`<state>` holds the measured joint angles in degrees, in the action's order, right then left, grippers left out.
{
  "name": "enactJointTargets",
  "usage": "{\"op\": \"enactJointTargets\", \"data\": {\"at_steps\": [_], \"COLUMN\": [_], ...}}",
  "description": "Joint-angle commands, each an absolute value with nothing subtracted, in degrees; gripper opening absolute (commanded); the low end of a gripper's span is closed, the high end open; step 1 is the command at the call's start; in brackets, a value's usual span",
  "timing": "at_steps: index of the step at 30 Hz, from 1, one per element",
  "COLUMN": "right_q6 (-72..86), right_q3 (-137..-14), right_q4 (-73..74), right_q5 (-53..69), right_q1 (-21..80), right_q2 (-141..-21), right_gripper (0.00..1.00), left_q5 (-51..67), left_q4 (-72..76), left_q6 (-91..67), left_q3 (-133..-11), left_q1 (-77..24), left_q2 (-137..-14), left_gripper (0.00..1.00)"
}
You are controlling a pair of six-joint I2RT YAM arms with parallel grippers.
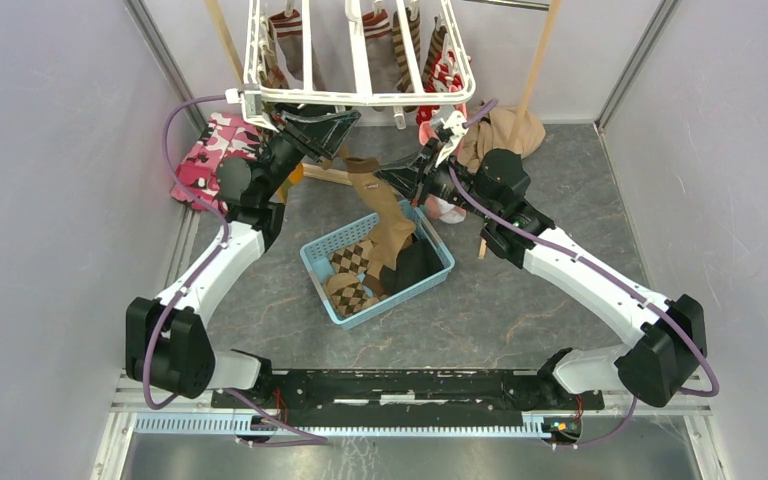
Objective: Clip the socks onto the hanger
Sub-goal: Open the clamp at the hanger.
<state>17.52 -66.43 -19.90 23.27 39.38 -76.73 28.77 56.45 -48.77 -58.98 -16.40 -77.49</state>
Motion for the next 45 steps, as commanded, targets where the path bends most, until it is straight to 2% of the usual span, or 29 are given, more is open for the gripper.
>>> {"op": "enactJointTargets", "data": {"at_steps": [1, 18, 24, 31, 38, 41, 43, 45], "right_q6": [16.54, 16.24, 16.21, 16.21, 16.31, 16.44, 16.67, 16.89], "right_q3": [-66.86, -65.83, -65.79, -65.91, -65.99, -65.96, -66.09, -66.2], "right_q4": [-20.92, -20.86, -20.66, -20.65, -20.81, -21.05, -21.35, -21.76], "right_q5": [22.41, 22.51, 22.5, 22.5, 22.72, 22.94, 23.28, 23.7], "right_q1": [38.86, 37.29, 37.07, 36.98, 36.95, 37.0, 36.98, 36.99], "right_q2": [-74.76, -73.96, -73.83, -73.65, -73.83, -73.9, -73.92, -74.03], "right_gripper": [0.0, 0.0, 0.0, 0.0, 0.0, 0.0, 0.0, 0.0], "left_q5": [31.44, 37.71, 39.03, 39.18, 38.72, 38.5, 38.17, 38.05], "left_q4": [57.4, 52.83, 52.72, 52.77, 52.6, 52.19, 52.02, 51.9], "left_q6": [-51.76, -52.74, -52.88, -53.26, -53.55, -53.53, -53.63, -53.66], "left_q3": [-60.52, -61.18, -61.24, -62.01, -62.05, -62.05, -62.09, -62.14], "left_q1": [-15.27, -12.29, -11.96, -11.62, -11.6, -11.61, -11.6, -11.6], "left_q2": [-74.68, -73.49, -73.53, -73.89, -73.66, -73.57, -73.56, -73.69], "left_gripper": [0.62, 0.73, 0.73, 0.68, 0.58, 0.47, 0.34, 0.31]}}
